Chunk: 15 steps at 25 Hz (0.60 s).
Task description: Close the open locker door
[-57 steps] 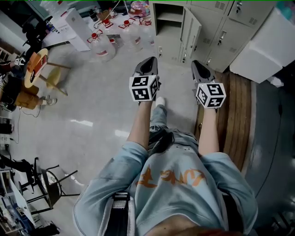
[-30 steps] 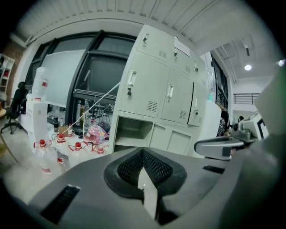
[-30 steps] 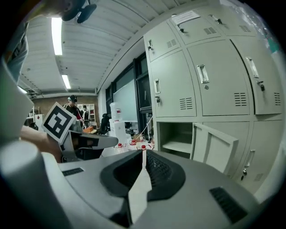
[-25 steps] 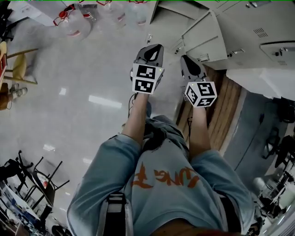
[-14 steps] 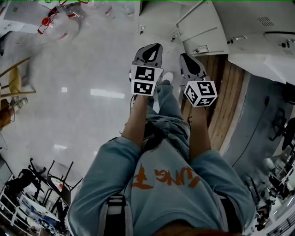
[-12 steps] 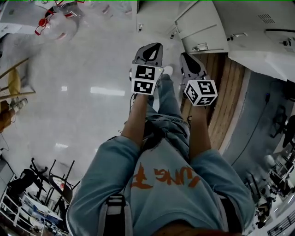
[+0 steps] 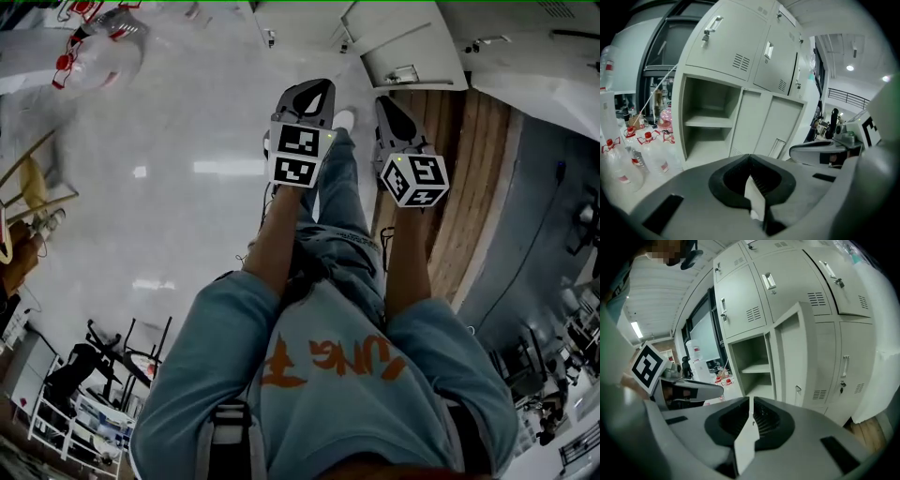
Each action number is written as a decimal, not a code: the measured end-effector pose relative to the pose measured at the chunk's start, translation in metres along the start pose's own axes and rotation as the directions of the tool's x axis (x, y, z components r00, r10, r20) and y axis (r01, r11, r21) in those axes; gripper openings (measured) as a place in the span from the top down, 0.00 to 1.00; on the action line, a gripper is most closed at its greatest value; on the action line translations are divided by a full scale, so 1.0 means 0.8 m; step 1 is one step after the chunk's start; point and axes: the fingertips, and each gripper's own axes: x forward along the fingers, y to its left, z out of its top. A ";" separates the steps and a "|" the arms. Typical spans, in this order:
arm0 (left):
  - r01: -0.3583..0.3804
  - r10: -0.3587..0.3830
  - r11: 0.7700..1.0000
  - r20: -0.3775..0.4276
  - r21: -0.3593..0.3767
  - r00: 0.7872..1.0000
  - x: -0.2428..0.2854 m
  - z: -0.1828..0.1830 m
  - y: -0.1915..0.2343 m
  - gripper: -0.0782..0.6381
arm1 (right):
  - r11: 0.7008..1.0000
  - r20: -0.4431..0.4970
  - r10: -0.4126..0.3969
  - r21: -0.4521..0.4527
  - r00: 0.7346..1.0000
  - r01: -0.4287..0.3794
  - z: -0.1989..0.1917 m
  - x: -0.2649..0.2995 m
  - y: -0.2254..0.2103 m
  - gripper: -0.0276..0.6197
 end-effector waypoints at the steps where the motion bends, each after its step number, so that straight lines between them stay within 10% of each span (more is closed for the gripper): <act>1: 0.012 -0.012 1.000 -0.013 0.009 1.000 0.006 -0.005 -0.007 0.86 | 1.000 -0.004 -0.008 0.007 1.000 0.008 -0.006 0.000 -0.007 0.89; 15: 0.101 -0.095 0.994 -0.146 0.038 0.985 0.067 -0.054 -0.068 0.86 | 0.997 -0.102 -0.073 -0.008 0.992 0.073 -0.064 0.004 -0.107 0.89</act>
